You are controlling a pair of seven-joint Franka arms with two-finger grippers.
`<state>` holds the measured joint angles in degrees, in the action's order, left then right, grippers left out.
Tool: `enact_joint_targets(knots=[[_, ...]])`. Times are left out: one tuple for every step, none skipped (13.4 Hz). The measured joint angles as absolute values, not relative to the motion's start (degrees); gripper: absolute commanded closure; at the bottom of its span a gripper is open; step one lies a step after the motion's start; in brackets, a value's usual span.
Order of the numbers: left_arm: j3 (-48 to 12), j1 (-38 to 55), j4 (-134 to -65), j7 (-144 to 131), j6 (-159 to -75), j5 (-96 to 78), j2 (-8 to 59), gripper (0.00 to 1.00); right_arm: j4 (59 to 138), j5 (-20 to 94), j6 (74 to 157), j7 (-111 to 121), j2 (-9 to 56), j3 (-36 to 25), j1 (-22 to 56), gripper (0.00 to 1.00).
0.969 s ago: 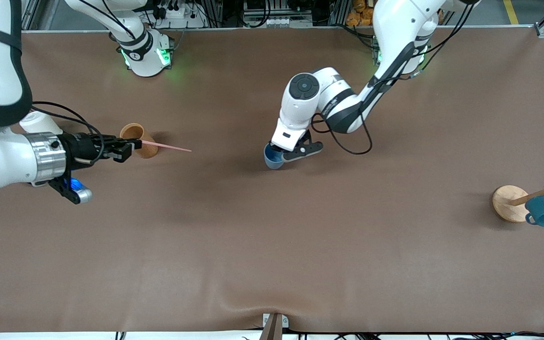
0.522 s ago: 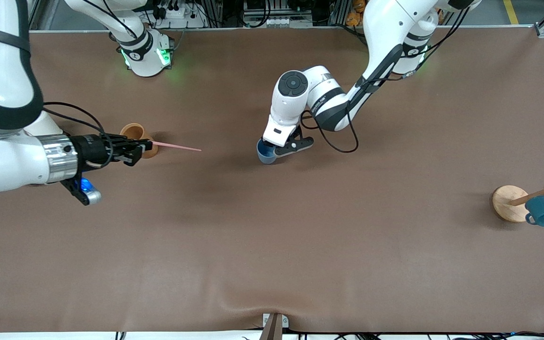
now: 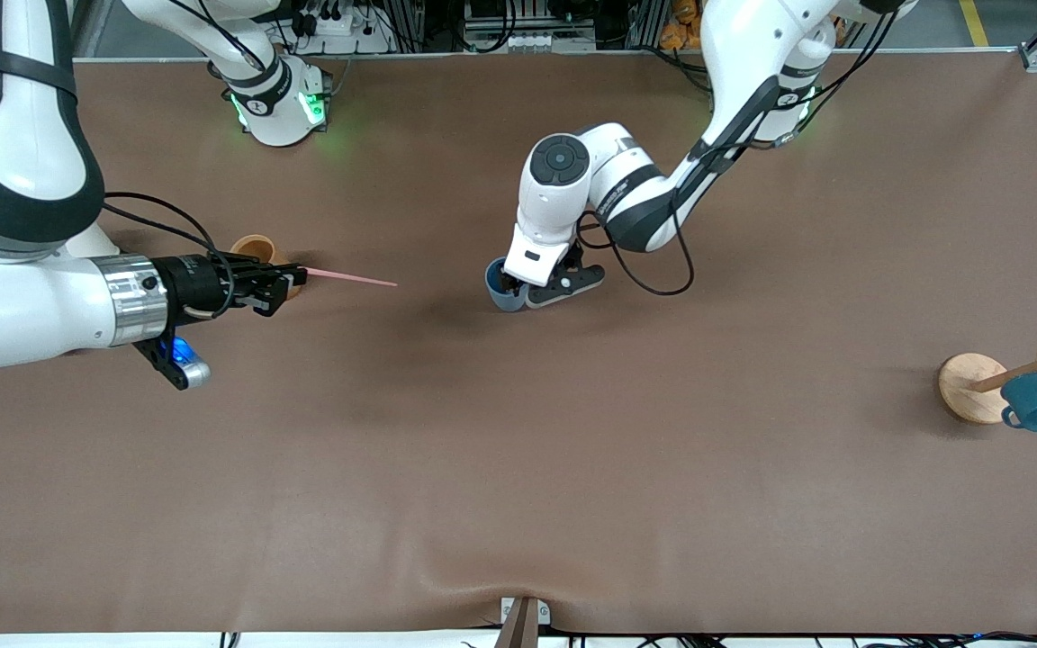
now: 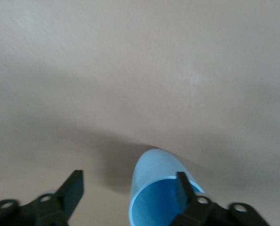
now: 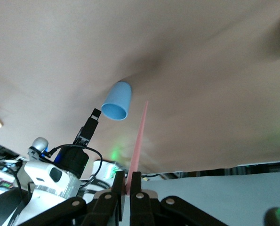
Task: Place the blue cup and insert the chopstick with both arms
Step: 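Set the blue cup down and open the left gripper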
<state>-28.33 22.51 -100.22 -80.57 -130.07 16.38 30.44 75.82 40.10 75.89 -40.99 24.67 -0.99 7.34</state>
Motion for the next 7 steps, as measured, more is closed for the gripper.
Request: enact_joint_targets(knots=[[-28.3,22.4,-98.1,-80.6,-126.4,16.4,29.5,0.00,77.6,41.2,77.9,-41.1,24.2,-0.9,7.4,1.00],[-28.3,22.3,-96.1,-80.6,-123.1,16.4,28.4,0.00,79.6,41.8,80.2,-41.2,23.4,-0.8,7.8,1.00],[-28.3,22.0,-94.4,-80.6,-120.5,16.4,27.3,0.00,81.7,42.0,82.5,-42.0,22.5,-0.6,8.8,1.00],[-28.3,21.3,-93.3,-80.3,-118.8,16.4,26.3,0.00,83.3,42.1,84.6,-43.6,21.7,-0.5,10.2,1.00],[-28.2,20.2,-92.7,-79.2,-117.7,16.4,25.0,0.00,84.4,42.2,86.8,-45.7,21.1,-0.4,12.2,1.00],[-28.2,18.7,-92.4,-77.3,-116.7,16.4,23.7,0.00,85.1,42.2,88.9,-47.8,20.7,-0.4,14.3,1.00],[-28.3,17.1,-92.2,-75.2,-115.5,16.4,22.5,0.00,85.7,42.2,90.5,-49.5,20.4,-0.3,16.2,1.00]])
